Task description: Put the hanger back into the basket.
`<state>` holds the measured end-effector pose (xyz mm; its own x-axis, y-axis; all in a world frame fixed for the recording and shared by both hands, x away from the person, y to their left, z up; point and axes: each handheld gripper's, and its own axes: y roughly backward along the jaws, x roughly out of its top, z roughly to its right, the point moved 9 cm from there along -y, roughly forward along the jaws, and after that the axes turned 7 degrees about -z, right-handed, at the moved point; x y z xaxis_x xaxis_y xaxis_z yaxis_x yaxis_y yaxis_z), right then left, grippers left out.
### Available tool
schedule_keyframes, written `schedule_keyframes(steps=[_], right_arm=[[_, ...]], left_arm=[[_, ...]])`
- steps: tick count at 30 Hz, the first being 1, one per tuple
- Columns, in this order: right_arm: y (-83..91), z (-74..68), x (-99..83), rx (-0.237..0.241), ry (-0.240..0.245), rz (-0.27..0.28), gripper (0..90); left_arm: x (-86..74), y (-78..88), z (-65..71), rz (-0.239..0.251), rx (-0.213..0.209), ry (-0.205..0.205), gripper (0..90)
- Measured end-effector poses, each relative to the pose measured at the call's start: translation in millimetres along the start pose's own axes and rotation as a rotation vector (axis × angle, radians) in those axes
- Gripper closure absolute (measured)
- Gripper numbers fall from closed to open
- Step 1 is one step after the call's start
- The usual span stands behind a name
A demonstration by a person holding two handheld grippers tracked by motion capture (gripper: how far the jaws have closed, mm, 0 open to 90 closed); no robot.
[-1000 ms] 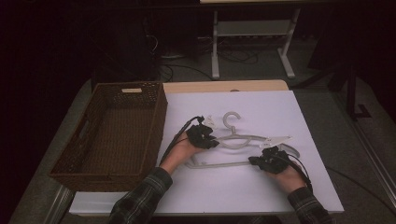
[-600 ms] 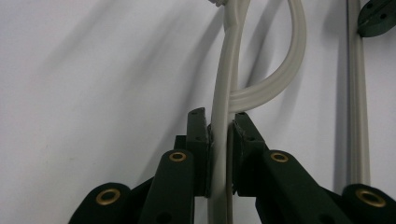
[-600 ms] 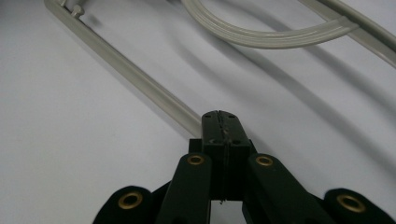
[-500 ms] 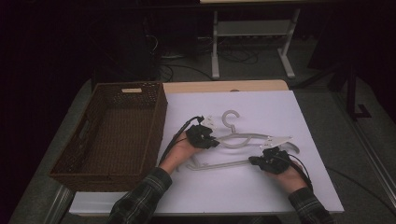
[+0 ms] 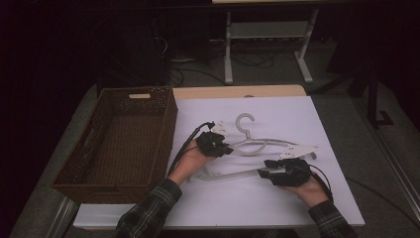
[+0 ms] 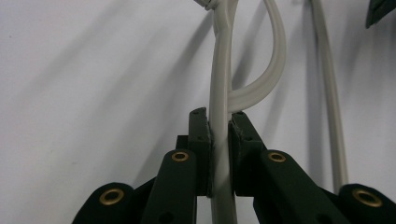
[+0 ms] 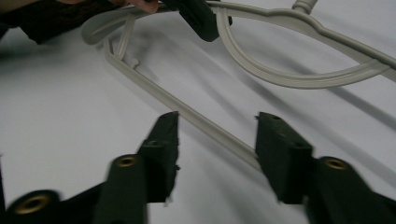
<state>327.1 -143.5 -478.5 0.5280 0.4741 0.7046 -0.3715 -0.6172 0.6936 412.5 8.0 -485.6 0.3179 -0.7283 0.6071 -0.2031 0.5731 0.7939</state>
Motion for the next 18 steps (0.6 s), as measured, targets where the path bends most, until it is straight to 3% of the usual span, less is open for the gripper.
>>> schedule_keyframes(steps=[4,10,18], right_arm=[[4.9,-6.4,3.4,-0.004,0.0,0.024,30.3],[13.3,-14.3,10.7,-0.021,0.014,0.075,25.2],[23.2,-17.7,8.2,-0.026,0.029,0.12,21.3]], left_arm=[[3.5,7.8,1.3,0.022,0.003,0.02,81.8],[8.1,19.0,2.9,0.019,0.019,0.05,81.8],[16.7,51.8,-1.9,0.008,0.084,0.105,81.8]])
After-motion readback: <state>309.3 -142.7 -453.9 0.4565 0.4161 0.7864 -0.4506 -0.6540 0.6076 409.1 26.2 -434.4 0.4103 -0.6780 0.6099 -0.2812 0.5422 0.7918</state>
